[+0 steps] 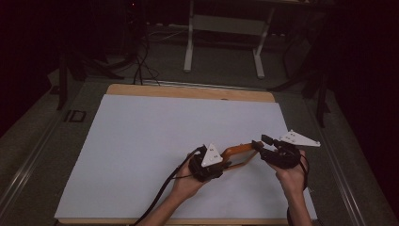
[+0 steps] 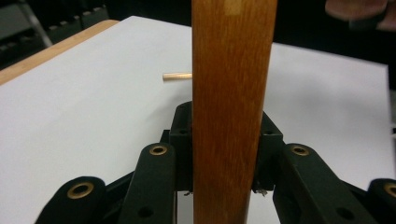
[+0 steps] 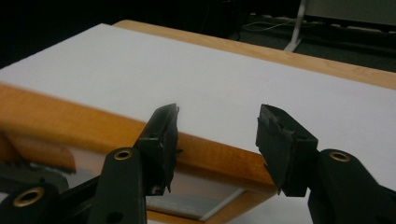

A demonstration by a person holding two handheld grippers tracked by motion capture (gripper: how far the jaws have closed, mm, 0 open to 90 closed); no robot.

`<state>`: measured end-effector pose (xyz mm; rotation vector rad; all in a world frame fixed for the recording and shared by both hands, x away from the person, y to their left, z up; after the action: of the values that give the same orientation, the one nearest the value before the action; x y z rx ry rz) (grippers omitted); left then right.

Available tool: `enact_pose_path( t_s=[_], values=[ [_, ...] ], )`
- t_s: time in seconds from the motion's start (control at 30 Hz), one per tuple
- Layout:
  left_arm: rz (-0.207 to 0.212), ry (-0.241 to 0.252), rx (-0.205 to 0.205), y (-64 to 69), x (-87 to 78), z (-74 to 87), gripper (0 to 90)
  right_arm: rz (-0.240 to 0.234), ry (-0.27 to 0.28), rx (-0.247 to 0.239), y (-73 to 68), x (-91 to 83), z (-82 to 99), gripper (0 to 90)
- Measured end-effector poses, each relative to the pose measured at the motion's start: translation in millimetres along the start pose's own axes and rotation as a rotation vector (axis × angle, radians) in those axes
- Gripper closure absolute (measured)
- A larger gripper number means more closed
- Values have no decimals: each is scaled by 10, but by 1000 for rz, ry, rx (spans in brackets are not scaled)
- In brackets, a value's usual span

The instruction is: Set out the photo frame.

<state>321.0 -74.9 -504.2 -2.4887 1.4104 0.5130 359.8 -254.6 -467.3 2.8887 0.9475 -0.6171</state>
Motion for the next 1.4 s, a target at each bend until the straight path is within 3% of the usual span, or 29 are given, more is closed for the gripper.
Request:
enact_pose_path(
  t_s=[0.1, 0.3, 0.4, 0.57, 0.77, 0.87, 1.03, 1.23, 1.3, 1.4],
  values=[
    [23, -14, -13, -63, -58, -111, 691, 0, -1, -6, -6, -15, -5, 476],
    [40, -66, 47, -148, -202, -319, 692, -8, -24, -65, -81, 7, 10, 472],
    [55, -112, 88, -166, -261, -338, 692, -32, -35, -100, -152, 20, 8, 470],
    [88, -149, 113, -205, -377, -359, 691, -97, -70, -179, -302, 52, 31, 466],
    [119, -192, 150, -245, -475, -328, 690, -143, -106, -236, -426, 105, 74, 465],
    [158, -170, 154, -281, -503, -291, 689, -163, -113, -255, -456, 112, 82, 468],
    [174, -153, 146, -334, -520, -263, 687, -205, -126, -289, -522, 123, 111, 477],
    [185, -127, 228, -301, -509, -268, 685, -297, -113, -318, -630, 191, 132, 441],
    [190, -122, 238, -303, -506, -269, 684, -330, -97, -293, -644, 237, 129, 418],
    [206, -122, 239, -314, -511, -264, 683, -362, -86, -300, -688, 283, 121, 410]
  ],
)
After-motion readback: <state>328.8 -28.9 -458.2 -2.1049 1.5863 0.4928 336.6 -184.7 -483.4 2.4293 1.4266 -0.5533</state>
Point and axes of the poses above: each handheld gripper's, and its own axes: x roughly forward along the jaws, z roughly out of its underside, y roughly to its right, the point moved 7 cm from there along x, roughly forward along the jaws, and after that the axes turned 3 degrees about y, right-handed, at the moved point
